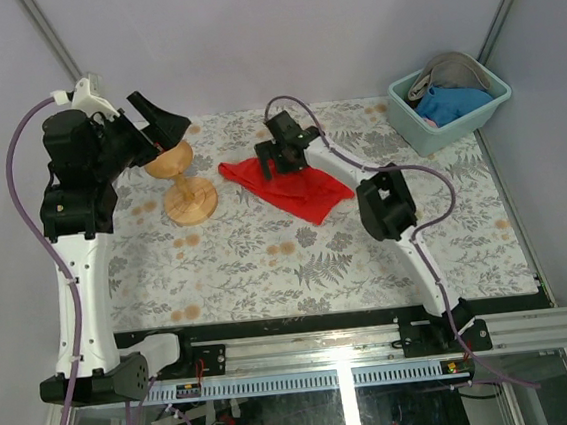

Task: Stack the hats

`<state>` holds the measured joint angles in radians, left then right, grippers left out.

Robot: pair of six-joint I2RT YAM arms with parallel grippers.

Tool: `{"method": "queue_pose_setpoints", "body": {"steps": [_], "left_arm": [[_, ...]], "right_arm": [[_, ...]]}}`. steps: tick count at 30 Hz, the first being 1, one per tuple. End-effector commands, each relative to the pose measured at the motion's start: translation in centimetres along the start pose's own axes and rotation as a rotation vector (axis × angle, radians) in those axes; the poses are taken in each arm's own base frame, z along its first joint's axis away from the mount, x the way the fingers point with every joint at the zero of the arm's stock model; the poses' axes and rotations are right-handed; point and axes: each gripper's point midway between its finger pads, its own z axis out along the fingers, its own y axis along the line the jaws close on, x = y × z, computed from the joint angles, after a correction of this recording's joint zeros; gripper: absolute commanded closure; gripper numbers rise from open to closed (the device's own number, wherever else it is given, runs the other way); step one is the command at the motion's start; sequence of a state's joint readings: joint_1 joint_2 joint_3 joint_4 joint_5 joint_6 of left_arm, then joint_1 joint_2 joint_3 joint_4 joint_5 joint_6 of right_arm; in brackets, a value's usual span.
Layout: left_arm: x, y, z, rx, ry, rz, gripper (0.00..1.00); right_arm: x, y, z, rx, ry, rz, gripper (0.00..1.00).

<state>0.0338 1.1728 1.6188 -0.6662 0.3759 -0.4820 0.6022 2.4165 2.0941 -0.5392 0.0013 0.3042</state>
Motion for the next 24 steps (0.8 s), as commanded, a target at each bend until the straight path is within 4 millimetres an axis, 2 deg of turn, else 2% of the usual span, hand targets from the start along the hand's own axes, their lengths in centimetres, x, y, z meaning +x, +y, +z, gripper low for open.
{"method": "queue_pose_setpoints", "body": {"steps": [1,4,6,8,10,12,15,17,24], "left_arm": [[0.5,-1.5,-0.4,0.073,0.028,-0.041,0.00],[0.5,-1.4,-0.8,0.058,0.025,-0.033,0.00],[0.8,-1.2,-0.9,0.048,0.034,-0.031,0.00],[1.2,-0.9,-0.9,0.038,0.048,-0.032,0.00],[1.4,-0.8,-0.9,0.037,0.054,-0.033,0.00],[1.5,-0.6,-0.8,0.033,0.050,-0.034,0.00],[1.8,-0.5,-0.6,0.042,0.052,-0.045,0.00],[2.0,-0.6,-0.6,0.052,0.048,-0.052,0.00],[3.0,-0.6,-0.9,0.079,0.056,-0.055,0.00]], "right_arm": [[-7.4,-3.4,0.5,0.198,-0.176,-0.092,0.01],[-13.9,-5.4,-1.2,0.274,-0.406,-0.110,0.01],[-18.0,-7.0,-3.3,0.279,-0.556,-0.047,0.01],[-21.9,-8.3,-6.3,0.250,-0.707,0.005,0.00],[-24.6,-7.9,-9.8,0.207,-0.817,0.002,0.01],[-25.8,-6.8,-12.9,0.171,-0.874,-0.030,0.01],[-24.8,-5.2,-15.3,0.100,-0.821,-0.027,0.01],[-22.4,-4.1,-15.1,0.066,-0.732,-0.027,0.01],[-10.0,-0.4,-10.4,-0.136,-0.194,0.207,0.01]]}}
